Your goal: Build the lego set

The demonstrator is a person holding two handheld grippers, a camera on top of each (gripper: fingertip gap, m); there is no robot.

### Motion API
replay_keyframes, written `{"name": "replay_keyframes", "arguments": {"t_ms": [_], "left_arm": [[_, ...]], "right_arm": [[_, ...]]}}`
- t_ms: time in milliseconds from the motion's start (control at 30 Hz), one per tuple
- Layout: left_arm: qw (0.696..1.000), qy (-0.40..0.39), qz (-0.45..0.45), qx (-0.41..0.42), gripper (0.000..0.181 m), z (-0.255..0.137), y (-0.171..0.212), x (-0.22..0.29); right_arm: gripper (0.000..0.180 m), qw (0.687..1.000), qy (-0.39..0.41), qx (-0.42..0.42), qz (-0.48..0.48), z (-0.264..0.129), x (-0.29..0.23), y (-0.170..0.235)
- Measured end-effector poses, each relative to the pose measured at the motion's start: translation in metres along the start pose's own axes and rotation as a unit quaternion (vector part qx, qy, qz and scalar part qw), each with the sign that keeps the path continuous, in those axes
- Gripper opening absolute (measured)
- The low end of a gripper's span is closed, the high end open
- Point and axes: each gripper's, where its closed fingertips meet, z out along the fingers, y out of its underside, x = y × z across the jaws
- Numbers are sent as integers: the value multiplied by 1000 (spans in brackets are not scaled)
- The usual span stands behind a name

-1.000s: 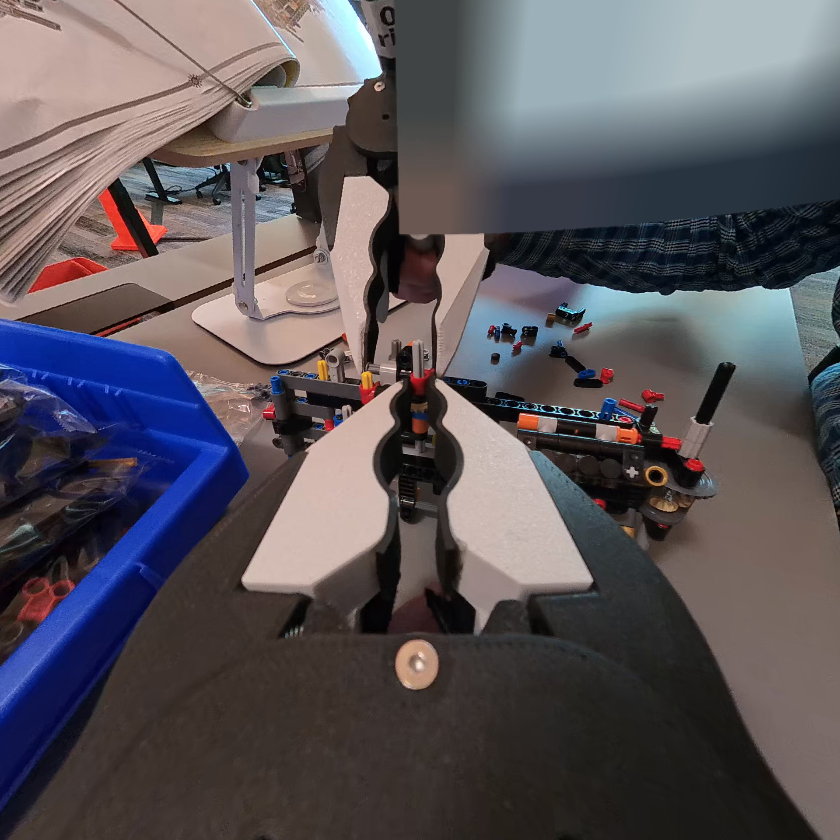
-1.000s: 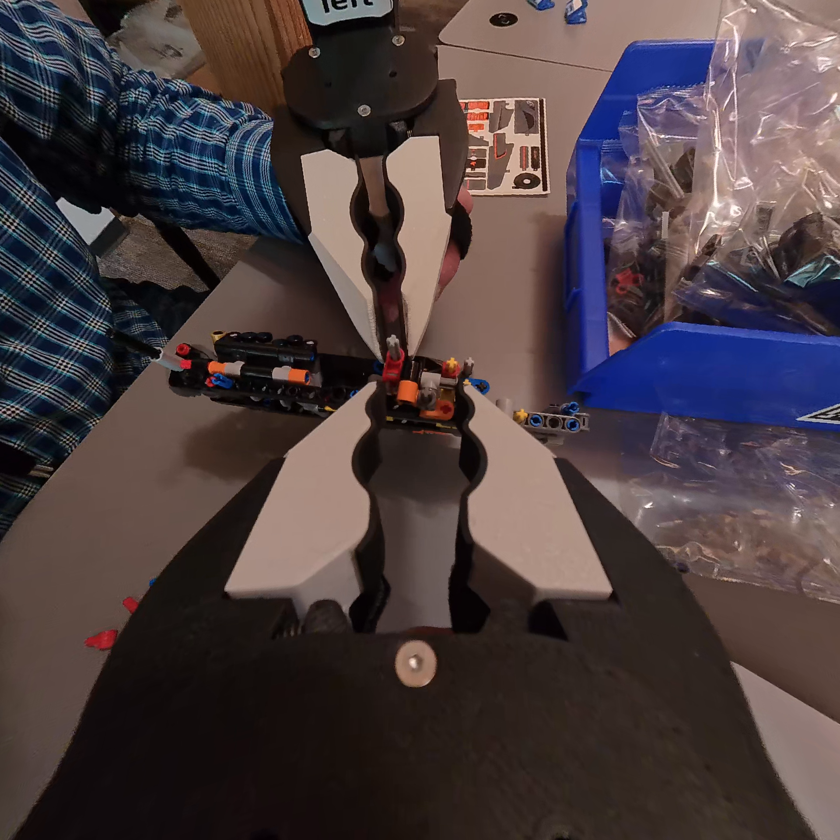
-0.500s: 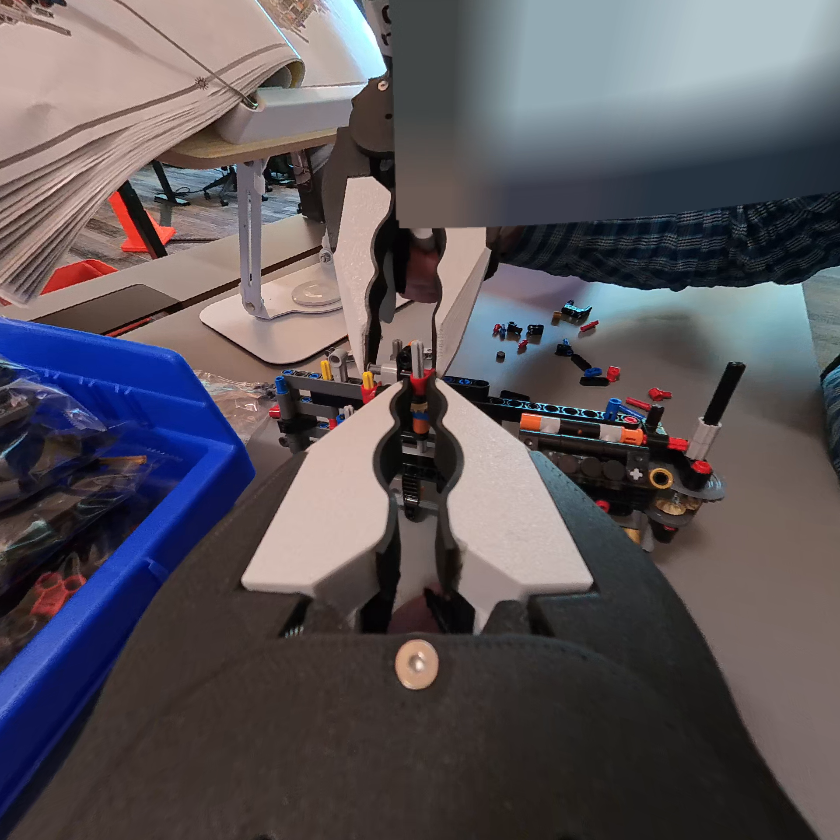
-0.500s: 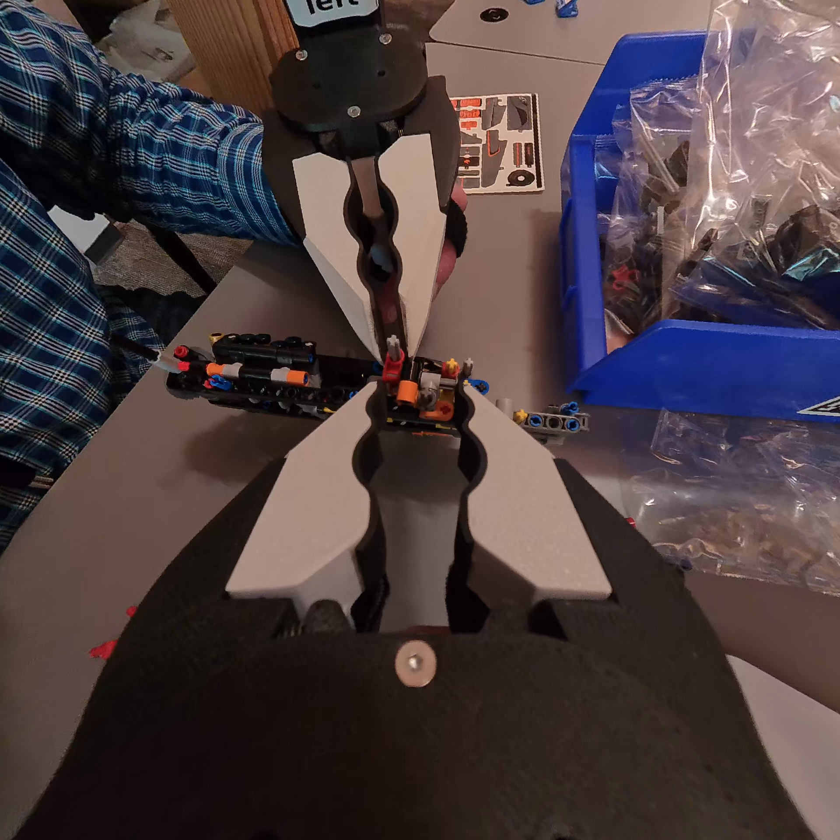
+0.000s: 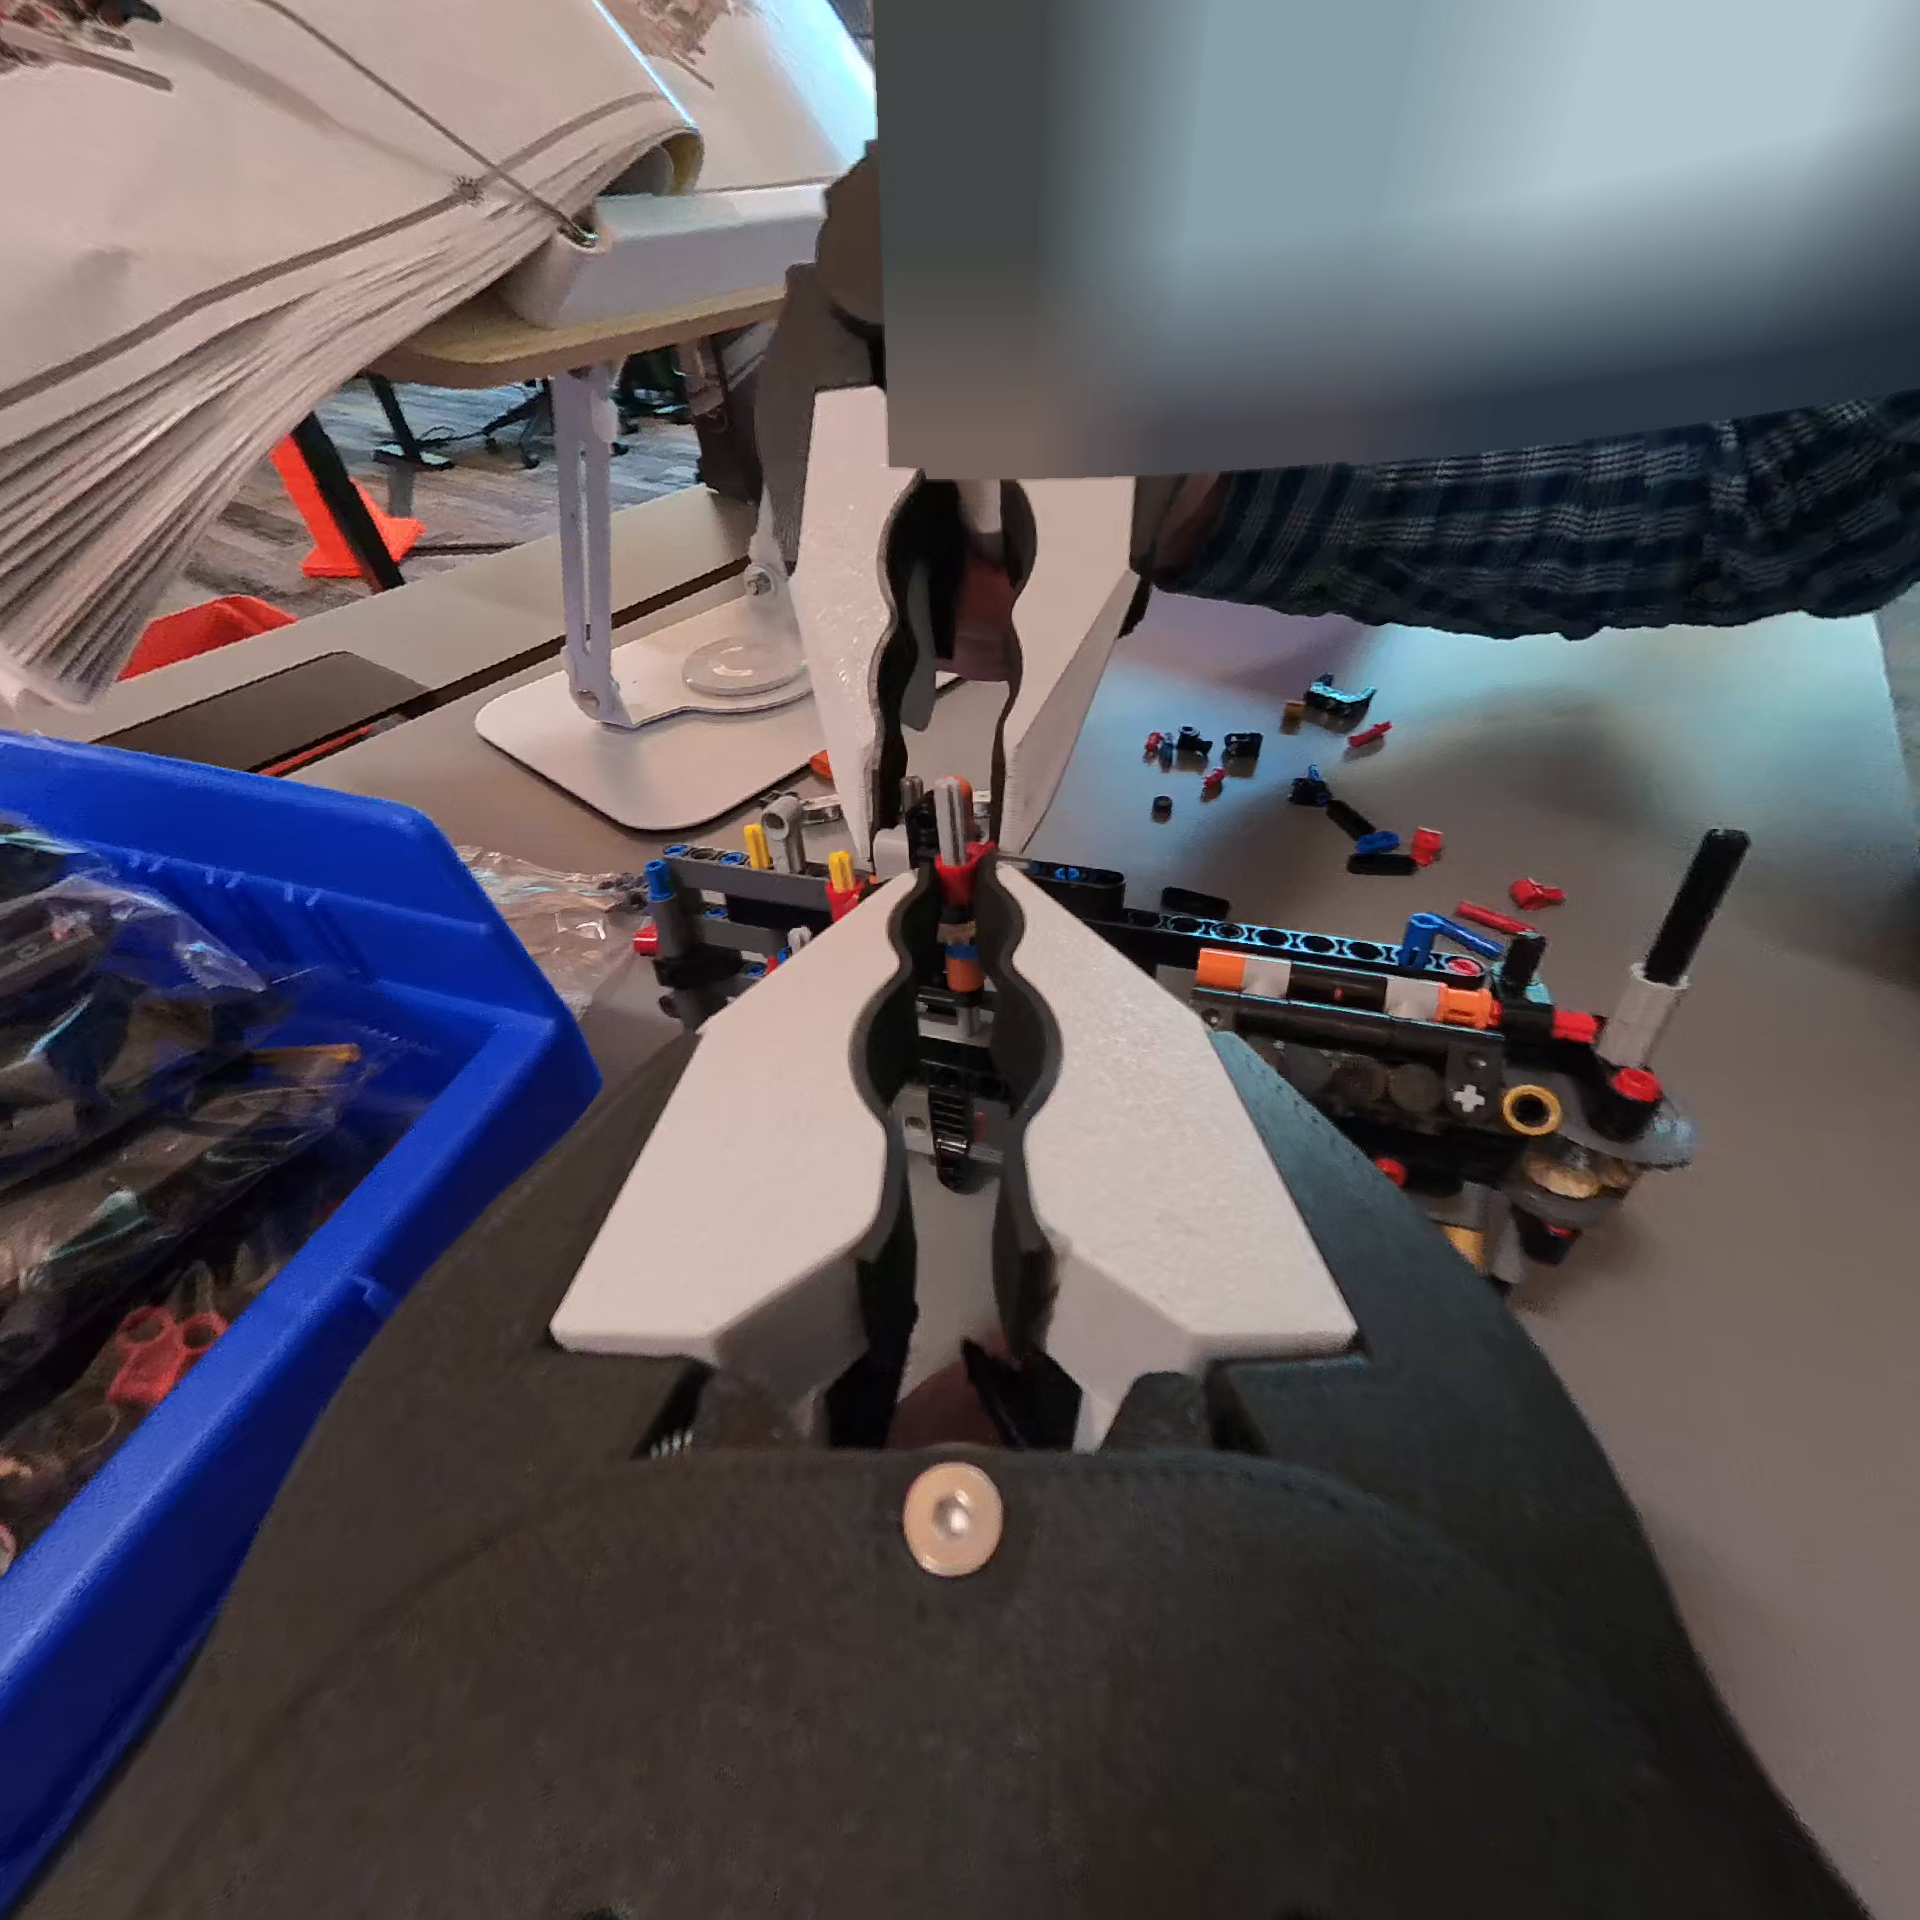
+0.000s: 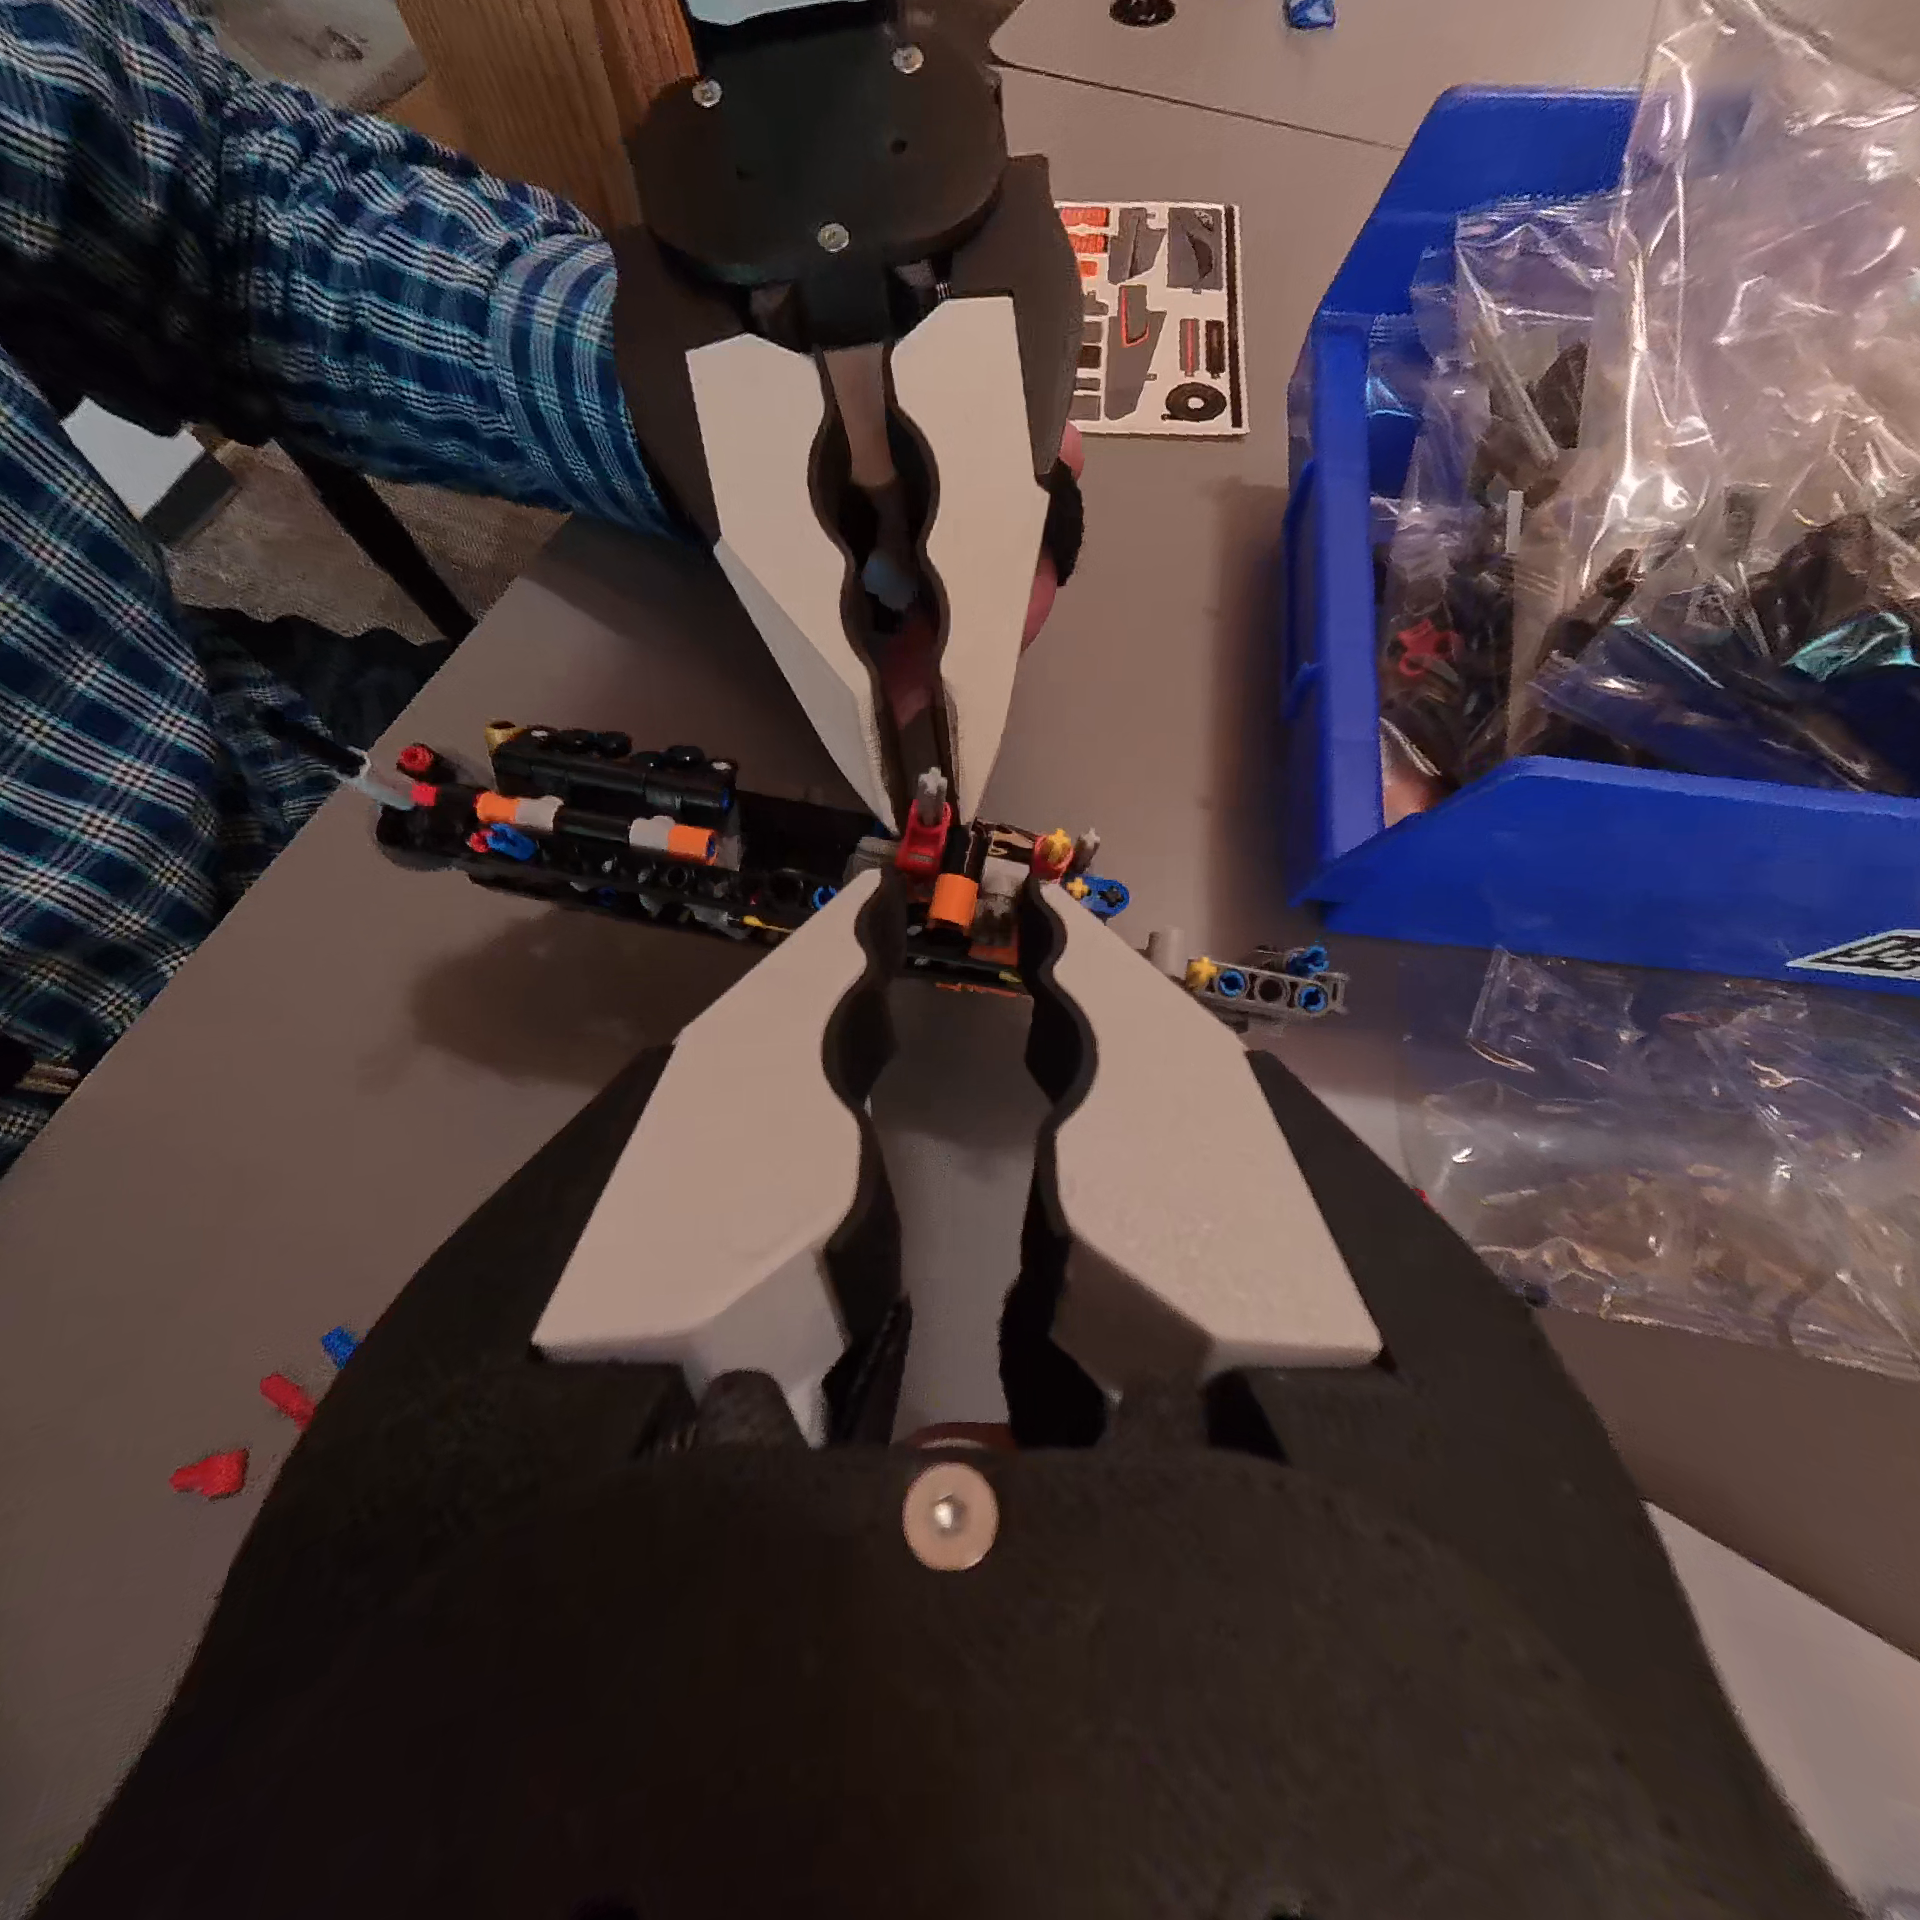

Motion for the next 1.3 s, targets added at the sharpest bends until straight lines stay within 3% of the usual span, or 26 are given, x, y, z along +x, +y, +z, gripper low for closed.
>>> {"name": "replay_keyframes", "arguments": {"t_ms": [533,700,967,1200,1300], "left_arm": [[999,14,9,-46,5,16,-3,8],[1000,14,-8,-22,16,11,-16,11],[989,2,-51,-141,32,9,32,17],[983,14,-48,-176,32,21,50,26],[980,13,-49,-190,32,22,55,26]], "right_arm": [[20,998,35,36,36,-12,-3,13],[19,995,56,57,54,-20,-11,32],[16,992,79,62,70,-19,-24,63],[15,993,108,1,51,-12,-29,86],[18,989,127,-62,38,-11,-29,103]]}}
